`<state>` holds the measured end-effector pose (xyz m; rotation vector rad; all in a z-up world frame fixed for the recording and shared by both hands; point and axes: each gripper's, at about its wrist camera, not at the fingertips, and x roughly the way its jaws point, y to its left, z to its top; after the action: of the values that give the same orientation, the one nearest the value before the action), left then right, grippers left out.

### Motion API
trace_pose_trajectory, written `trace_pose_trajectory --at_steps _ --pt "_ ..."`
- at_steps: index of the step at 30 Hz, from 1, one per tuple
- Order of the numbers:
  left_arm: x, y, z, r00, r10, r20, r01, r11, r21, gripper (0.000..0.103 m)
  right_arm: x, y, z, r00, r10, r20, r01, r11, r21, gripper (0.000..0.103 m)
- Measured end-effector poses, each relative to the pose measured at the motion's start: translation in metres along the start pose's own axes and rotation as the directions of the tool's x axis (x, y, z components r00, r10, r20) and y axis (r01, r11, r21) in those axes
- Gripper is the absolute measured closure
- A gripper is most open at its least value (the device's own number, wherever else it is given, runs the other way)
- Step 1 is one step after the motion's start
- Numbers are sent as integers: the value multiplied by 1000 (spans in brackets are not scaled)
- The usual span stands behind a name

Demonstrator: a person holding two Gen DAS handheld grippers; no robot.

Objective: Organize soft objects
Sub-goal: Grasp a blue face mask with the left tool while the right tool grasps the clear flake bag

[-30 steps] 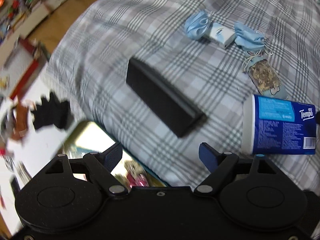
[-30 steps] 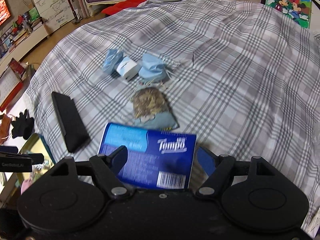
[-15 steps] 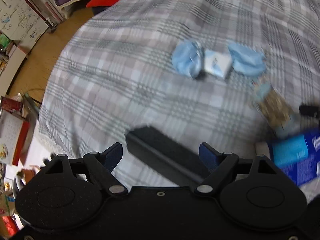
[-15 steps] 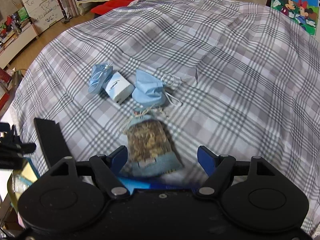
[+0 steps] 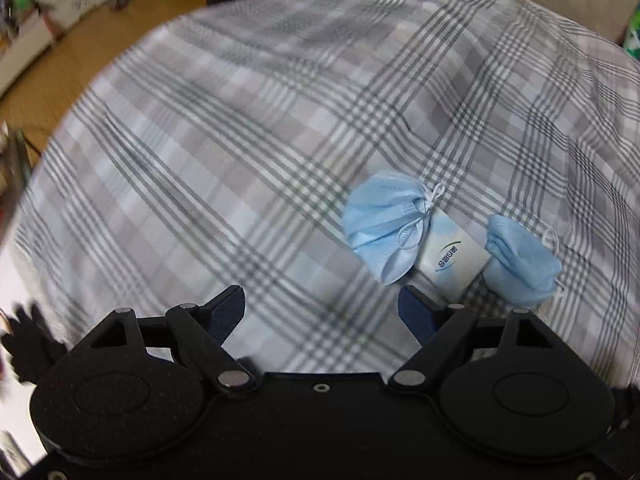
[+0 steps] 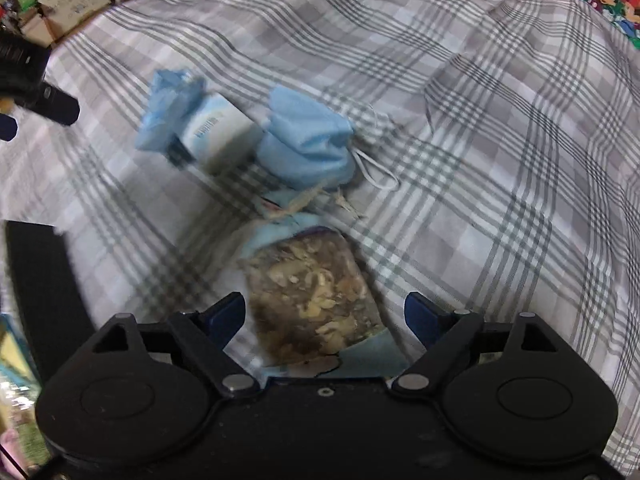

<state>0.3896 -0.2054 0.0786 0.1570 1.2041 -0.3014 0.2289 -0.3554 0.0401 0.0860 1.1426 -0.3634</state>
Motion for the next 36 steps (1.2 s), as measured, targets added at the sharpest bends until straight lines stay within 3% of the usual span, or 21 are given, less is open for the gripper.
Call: trace_pose_trajectory --at_steps 5,10,15,19,30,36 --pt "29 1 7 999 -38 -26 36 996 -79 22 17 -12 -14 1000 17 21 -19 996 82 7" --pt "36 6 19 995 -104 0 103 979 -177 22 14 -6 -22 997 -17 78 10 996 86 8" --pt "49 -1 33 992 -120 29 123 970 -211 18 11 -6 -28 994 -3 110 -4 998 56 10" --pt "67 -8 42 988 -157 8 154 959 -239 18 12 -4 -31 990 -12 141 6 999 37 11" --pt "88 -36 53 995 -94 18 96 971 -217 17 9 -6 -33 984 15 175 -21 999 33 17" --pt "90 -41 57 997 -69 40 76 974 -214 14 7 -2 -37 981 30 189 -32 999 7 31"
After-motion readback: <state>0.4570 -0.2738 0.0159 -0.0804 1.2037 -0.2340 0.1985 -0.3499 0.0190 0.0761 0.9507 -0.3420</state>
